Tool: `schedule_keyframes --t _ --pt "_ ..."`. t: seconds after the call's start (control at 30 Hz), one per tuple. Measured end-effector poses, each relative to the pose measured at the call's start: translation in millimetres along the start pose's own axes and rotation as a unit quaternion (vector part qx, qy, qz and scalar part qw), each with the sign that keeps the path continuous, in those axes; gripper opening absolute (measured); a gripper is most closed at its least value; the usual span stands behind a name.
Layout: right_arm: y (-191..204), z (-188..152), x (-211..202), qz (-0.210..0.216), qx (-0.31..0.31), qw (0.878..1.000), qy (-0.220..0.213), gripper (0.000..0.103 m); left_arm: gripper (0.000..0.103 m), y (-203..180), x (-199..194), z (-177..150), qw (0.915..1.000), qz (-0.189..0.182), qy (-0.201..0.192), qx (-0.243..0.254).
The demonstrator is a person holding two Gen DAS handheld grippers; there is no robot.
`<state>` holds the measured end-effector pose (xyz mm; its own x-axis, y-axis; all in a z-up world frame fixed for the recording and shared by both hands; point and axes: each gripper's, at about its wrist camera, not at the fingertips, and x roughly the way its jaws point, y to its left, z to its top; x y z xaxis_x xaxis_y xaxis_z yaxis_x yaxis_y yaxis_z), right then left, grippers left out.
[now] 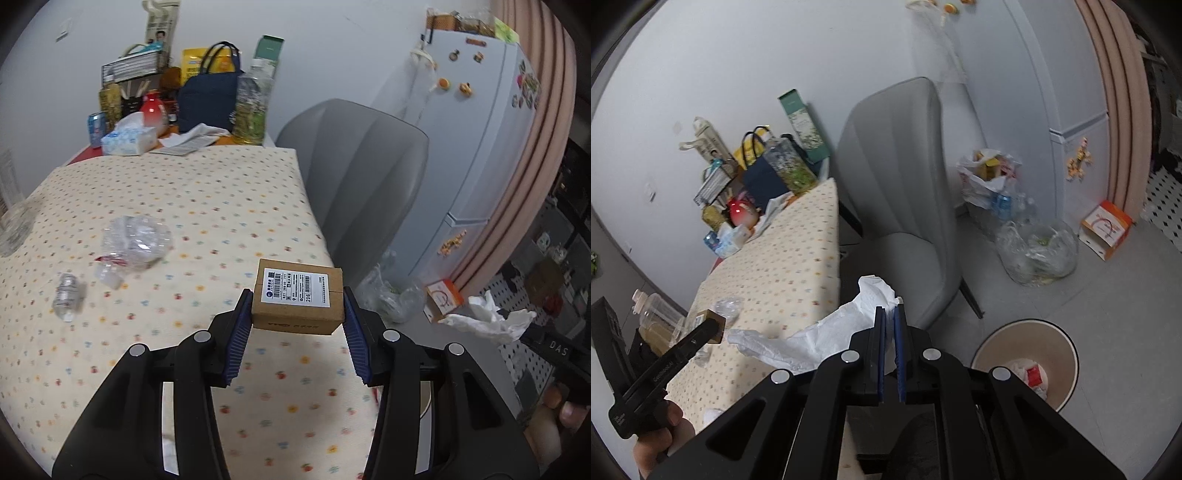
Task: Collect trash
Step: 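Carry the cardboard box and white tissue with both tools to the bin, then open the right gripper to drop the tissue while the left gripper releases the box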
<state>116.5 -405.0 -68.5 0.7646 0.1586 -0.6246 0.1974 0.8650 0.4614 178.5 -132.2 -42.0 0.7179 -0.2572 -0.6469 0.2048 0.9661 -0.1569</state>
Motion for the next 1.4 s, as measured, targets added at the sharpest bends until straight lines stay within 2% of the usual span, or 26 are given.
schedule_keyframes --t 0.47,0.6,0.67,0.7,0.77,0.97,1.03,1.2,1.3,1.4 --pt "-97.9 -5.6 25.5 -0.047 0.071 0.996 0.017 0.006 0.047 -88.7 57.7 -5.6 0.9960 -0.033 0.049 0.067" --pt "-122.1 -5.9 38.0 -0.062 0.093 0.994 0.022 0.010 0.048 -116.0 71.3 -9.2 0.9932 -0.044 0.061 0.088" --pt "-134.6 -6.4 46.1 -0.070 0.102 0.992 0.028 0.016 0.047 -127.9 78.3 -11.8 0.9918 -0.050 0.068 0.096" --pt "-140.1 -7.3 48.7 -0.073 0.105 0.991 0.030 0.028 0.047 -133.8 81.6 -13.4 0.9910 -0.053 0.072 0.100" --pt "-150.8 -10.2 50.6 -0.083 0.111 0.990 0.029 0.041 0.047 -143.5 87.5 -16.8 0.9893 -0.057 0.080 0.108" --pt "-170.8 -15.0 42.5 -0.086 0.124 0.988 0.027 0.046 0.047 -164.2 102.8 -27.4 0.9848 -0.071 0.104 0.119" --pt "-175.7 -14.8 35.7 -0.090 0.128 0.987 0.020 0.051 0.047 -173.0 106.0 -30.5 0.9828 -0.079 0.111 0.125" --pt "-189.4 -13.0 18.0 -0.093 0.137 0.986 0.004 0.053 0.047 -190.4 111.5 -38.5 0.9778 -0.108 0.125 0.130" --pt "-197.5 -14.2 9.3 -0.093 0.145 0.985 -0.005 0.055 0.047 -203.3 117.3 -43.8 0.9750 -0.109 0.134 0.140" --pt "-207.8 -17.5 2.3 -0.096 0.155 0.983 -0.010 0.063 0.047 -219.4 122.9 -49.4 0.9709 -0.115 0.146 0.150"
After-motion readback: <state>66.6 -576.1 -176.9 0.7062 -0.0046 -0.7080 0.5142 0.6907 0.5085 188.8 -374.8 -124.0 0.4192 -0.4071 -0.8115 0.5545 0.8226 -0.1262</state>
